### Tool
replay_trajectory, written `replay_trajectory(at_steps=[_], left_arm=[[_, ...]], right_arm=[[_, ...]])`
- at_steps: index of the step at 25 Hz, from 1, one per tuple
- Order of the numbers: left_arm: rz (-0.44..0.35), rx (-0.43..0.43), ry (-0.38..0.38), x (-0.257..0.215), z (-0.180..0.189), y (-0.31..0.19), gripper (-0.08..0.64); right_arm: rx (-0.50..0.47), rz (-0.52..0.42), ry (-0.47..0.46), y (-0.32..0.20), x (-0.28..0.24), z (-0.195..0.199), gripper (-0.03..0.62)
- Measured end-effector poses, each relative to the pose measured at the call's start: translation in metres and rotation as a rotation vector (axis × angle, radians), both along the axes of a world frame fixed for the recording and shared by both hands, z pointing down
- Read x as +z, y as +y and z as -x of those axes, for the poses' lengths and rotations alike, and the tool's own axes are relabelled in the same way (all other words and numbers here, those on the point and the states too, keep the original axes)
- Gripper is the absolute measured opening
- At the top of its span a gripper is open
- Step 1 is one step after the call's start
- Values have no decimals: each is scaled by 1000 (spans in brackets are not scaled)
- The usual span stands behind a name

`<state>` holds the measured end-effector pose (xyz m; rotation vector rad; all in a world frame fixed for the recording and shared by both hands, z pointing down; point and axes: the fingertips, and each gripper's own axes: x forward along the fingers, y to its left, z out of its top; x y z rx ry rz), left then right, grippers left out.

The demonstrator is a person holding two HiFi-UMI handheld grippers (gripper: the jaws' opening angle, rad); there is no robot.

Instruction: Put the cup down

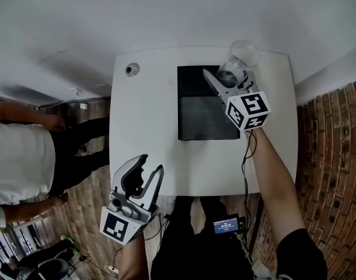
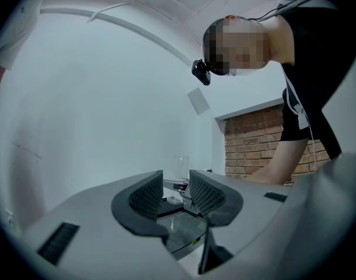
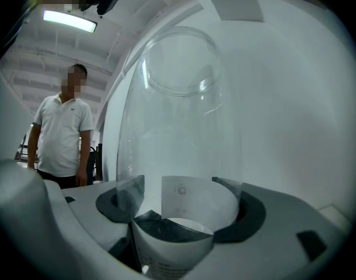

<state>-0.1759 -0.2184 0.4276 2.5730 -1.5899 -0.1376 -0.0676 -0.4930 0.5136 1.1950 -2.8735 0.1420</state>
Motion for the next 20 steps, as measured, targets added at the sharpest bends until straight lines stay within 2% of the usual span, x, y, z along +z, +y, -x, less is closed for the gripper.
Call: replay_trajectory(at_steps=[11,14,20], left_arm=[[6,-3,14,8,11,-4,132],[8,-3,14,10,12,-4,132],[11,-3,19,12,13,-4,132]], right_arm=[[47,-4,26,-24,17,7,380],[49,-14,69,-28,21,10,380],[23,25,133,-30,33,17,380]])
